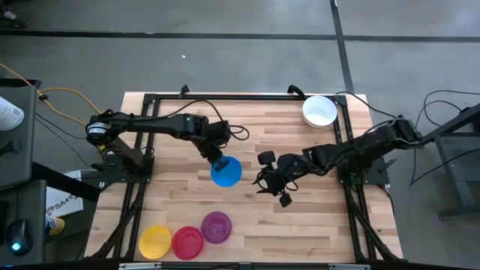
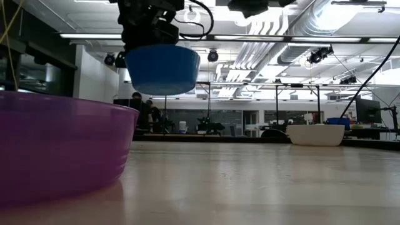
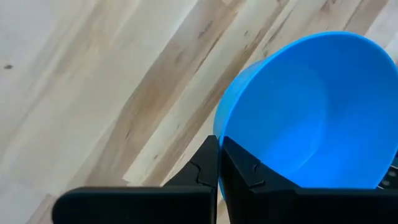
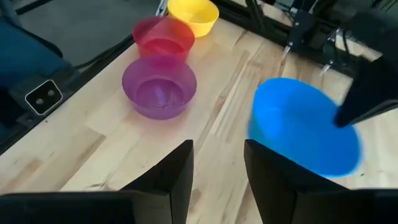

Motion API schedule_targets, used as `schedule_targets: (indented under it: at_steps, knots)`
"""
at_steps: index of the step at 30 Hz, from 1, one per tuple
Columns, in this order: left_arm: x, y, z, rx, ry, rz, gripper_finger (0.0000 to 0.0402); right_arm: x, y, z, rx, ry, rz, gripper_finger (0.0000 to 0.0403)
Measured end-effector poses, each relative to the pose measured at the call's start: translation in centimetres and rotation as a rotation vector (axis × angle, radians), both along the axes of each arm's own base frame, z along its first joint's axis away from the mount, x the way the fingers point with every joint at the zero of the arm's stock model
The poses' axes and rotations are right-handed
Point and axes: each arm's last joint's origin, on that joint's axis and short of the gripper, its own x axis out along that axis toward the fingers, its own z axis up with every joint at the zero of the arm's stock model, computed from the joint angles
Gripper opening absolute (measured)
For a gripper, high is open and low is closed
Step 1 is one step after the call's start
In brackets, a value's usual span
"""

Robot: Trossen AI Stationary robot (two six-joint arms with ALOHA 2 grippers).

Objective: Nest bowls inside each other
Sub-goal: Stack the blue bowl on the white bowl

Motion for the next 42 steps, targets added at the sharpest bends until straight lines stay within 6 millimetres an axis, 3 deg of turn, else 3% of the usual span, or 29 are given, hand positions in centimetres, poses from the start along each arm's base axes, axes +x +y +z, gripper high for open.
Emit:
schedule_targets:
  at_steps: [6, 11, 16, 24, 42]
  knots:
    - [1.0, 0.0, -0.1, -0.026, 0.002, -0.020, 0.0000, 0.2, -0.2, 1.0, -0.032, -0.032, 0.020, 0.0136]
    - [2.4, 0.1, 1.0, -0.018, -0.029, -0.064, 0.0000, 0.3, -0.4, 1.1, -0.035, -0.026, 0.014, 0.0136]
    - [3.6, 0.2, 2.1, -0.002, -0.058, -0.094, 0.0000, 0.6, -0.3, 0.5, -0.050, -0.005, 0.006, 0.0136]
    - [5.5, -0.8, 2.1, 0.004, -0.046, -0.174, 0.0000, 1.6, -0.3, -1.2, -0.089, 0.042, -0.003, 0.0136]
    - [5.9, -1.4, 2.1, 0.019, -0.050, -0.225, 0.0000, 1.6, -0.5, -1.3, -0.100, 0.046, 0.005, 0.0136]
